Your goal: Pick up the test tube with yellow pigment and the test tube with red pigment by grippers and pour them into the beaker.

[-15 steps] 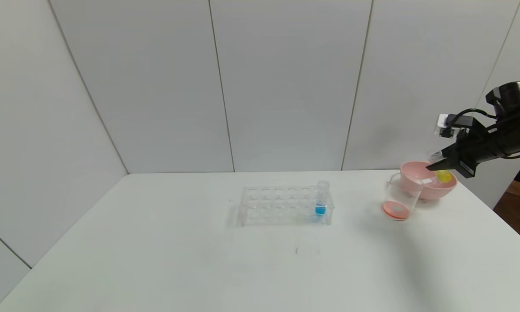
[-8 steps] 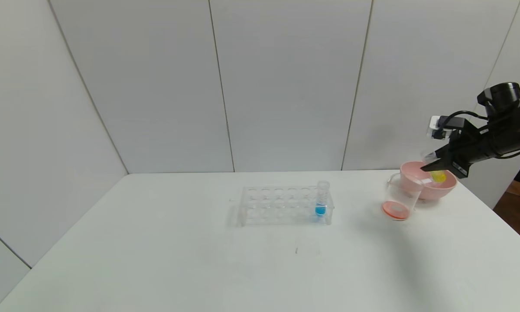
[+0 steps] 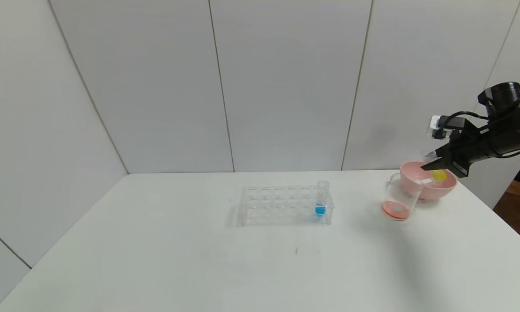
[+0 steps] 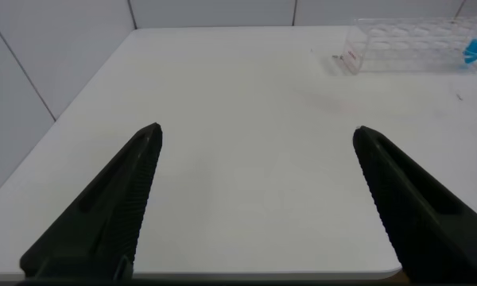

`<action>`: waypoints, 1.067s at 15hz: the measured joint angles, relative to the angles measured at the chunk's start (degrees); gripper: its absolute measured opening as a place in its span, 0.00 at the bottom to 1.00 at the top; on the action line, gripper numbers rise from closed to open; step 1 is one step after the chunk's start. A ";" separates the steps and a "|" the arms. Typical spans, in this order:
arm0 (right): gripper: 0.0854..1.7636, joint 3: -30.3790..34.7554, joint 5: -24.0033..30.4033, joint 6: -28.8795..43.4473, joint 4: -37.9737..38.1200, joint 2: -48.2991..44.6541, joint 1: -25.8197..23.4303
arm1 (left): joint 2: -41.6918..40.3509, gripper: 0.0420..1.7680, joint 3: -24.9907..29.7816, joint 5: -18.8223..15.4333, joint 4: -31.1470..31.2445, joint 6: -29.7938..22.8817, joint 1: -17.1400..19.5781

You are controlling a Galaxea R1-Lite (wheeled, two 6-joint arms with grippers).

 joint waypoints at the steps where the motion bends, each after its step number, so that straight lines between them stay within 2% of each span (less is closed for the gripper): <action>1: 0.25 0.00 -0.49 -0.24 0.09 -0.07 -0.02 | 0.00 0.97 0.00 0.00 0.00 0.00 0.00; 4: 0.25 0.00 -2.29 -2.38 0.05 -0.22 -0.02 | 0.00 0.97 0.00 0.00 0.00 0.02 0.00; 8: 0.25 -0.02 -7.31 -4.75 -0.17 -0.39 0.55 | 0.00 0.97 0.00 0.00 0.00 0.00 0.00; 16: 0.25 -0.04 -14.92 -7.85 -1.23 -0.71 4.05 | 0.00 0.97 0.00 0.00 0.00 0.00 0.00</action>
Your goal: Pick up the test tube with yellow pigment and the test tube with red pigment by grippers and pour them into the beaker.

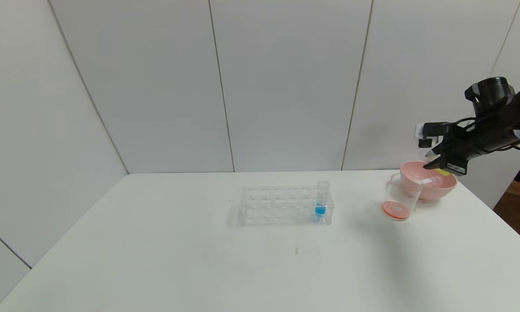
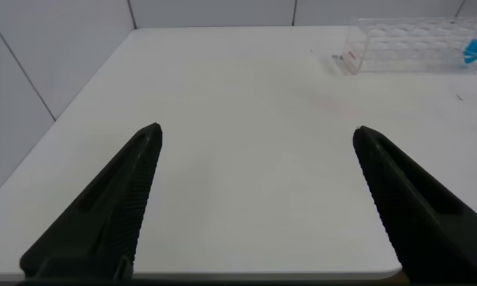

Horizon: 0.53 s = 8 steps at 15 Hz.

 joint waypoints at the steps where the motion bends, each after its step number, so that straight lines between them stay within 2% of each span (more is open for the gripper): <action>1: 0.25 0.00 -0.55 -0.77 0.09 -0.06 0.22 | 0.00 0.97 0.00 0.00 0.00 0.02 0.00; 8: 0.25 0.09 -1.99 -11.12 0.95 -0.63 0.13 | 0.00 0.97 0.00 0.00 0.00 0.00 0.00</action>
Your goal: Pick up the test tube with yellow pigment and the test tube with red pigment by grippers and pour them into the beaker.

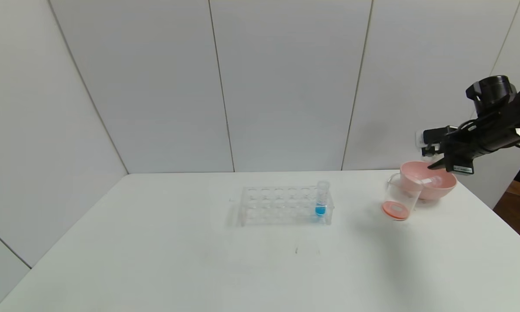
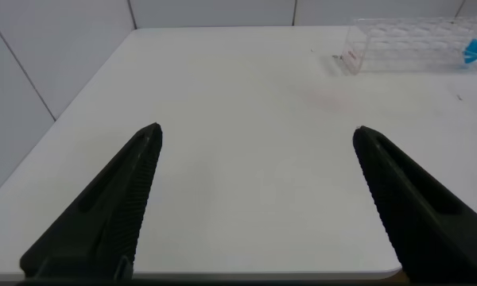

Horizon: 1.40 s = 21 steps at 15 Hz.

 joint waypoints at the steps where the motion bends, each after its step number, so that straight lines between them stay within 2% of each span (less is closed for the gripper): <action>1: 0.25 0.00 -0.01 -1.43 0.06 -0.09 0.11 | 0.00 0.97 0.00 0.00 0.00 0.00 0.00; 9: 0.25 0.02 -1.12 -5.36 -0.05 -0.20 1.90 | 0.00 0.97 0.00 0.00 0.00 0.00 0.00; 21: 0.25 0.02 -1.10 -7.06 0.20 0.11 2.38 | 0.00 0.97 0.00 0.00 0.00 0.00 0.00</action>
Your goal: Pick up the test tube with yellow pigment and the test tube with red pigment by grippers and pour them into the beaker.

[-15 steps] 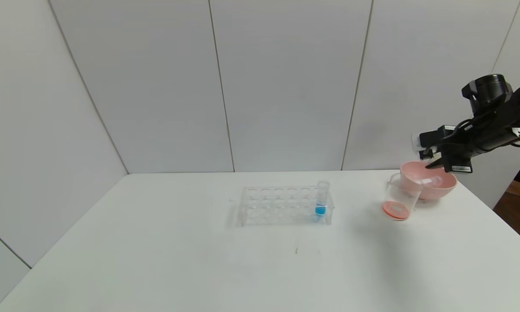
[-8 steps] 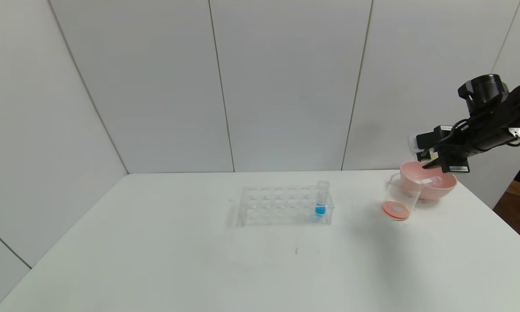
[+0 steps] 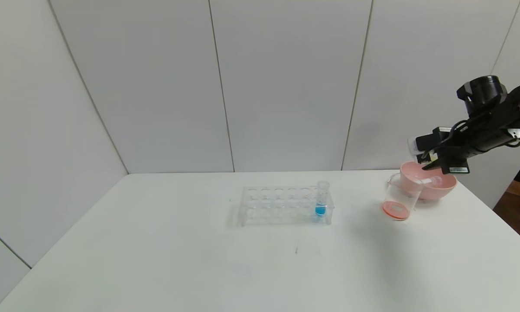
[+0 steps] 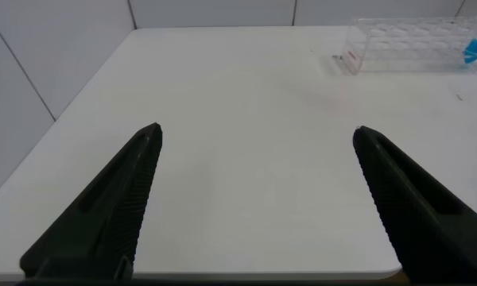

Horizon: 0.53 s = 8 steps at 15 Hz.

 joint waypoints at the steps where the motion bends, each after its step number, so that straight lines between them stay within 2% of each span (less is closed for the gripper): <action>1: 0.25 -0.02 -0.04 0.02 0.50 0.00 0.02 | 0.00 0.97 0.00 0.00 0.00 0.02 0.00; 8: 0.25 -0.02 0.07 0.49 5.97 -0.06 0.22 | 0.00 0.97 0.00 0.00 0.00 0.02 0.00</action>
